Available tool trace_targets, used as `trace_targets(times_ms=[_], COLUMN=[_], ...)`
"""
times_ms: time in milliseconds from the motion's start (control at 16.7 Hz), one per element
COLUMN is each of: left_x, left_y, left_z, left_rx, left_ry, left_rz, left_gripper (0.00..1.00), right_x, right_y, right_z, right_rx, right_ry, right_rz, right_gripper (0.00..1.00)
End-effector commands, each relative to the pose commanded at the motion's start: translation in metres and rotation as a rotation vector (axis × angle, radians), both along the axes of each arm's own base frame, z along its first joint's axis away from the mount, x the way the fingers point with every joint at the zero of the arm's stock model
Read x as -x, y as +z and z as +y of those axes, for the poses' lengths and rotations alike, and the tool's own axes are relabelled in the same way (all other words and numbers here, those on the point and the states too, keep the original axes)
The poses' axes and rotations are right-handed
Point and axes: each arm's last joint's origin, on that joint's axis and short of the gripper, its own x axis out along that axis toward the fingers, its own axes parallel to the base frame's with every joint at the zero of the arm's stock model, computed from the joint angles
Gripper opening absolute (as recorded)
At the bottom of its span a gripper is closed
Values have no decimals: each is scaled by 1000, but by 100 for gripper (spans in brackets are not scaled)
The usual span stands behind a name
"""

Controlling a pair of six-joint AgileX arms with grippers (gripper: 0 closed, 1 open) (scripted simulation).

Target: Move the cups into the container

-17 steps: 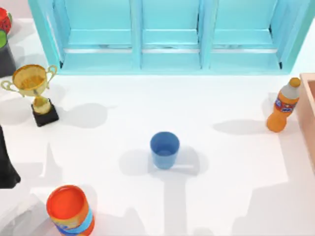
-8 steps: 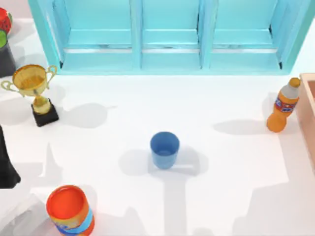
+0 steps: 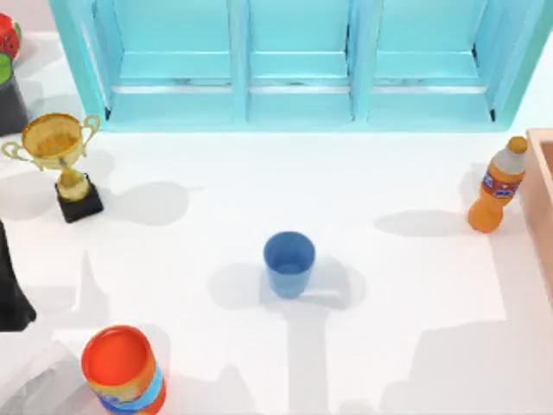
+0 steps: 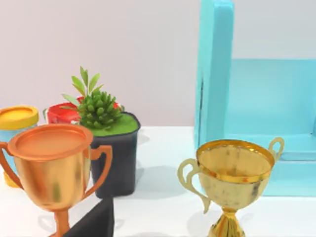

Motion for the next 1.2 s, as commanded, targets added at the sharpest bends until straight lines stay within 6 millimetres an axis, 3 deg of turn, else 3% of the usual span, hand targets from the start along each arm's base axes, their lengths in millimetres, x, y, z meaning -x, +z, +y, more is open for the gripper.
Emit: trace_targets(times_ms=[420, 840, 1020, 1200], left_x=[0, 0, 0, 0], left_y=[0, 0, 0, 0], left_z=[0, 0, 0, 0], left_rx=[0, 0, 0, 0], left_ry=[0, 0, 0, 0], left_rz=[0, 0, 0, 0], left_gripper=[100, 100, 100, 100], right_x=[2, 3, -17, -59], right_y=[68, 75, 75, 71], right_z=[1, 3, 12, 43], right_rx=[3, 5, -2, -12], right_ry=[0, 2, 3, 2], right_rz=[-4, -8, -1, 12], right_gripper=[100, 100, 100, 100])
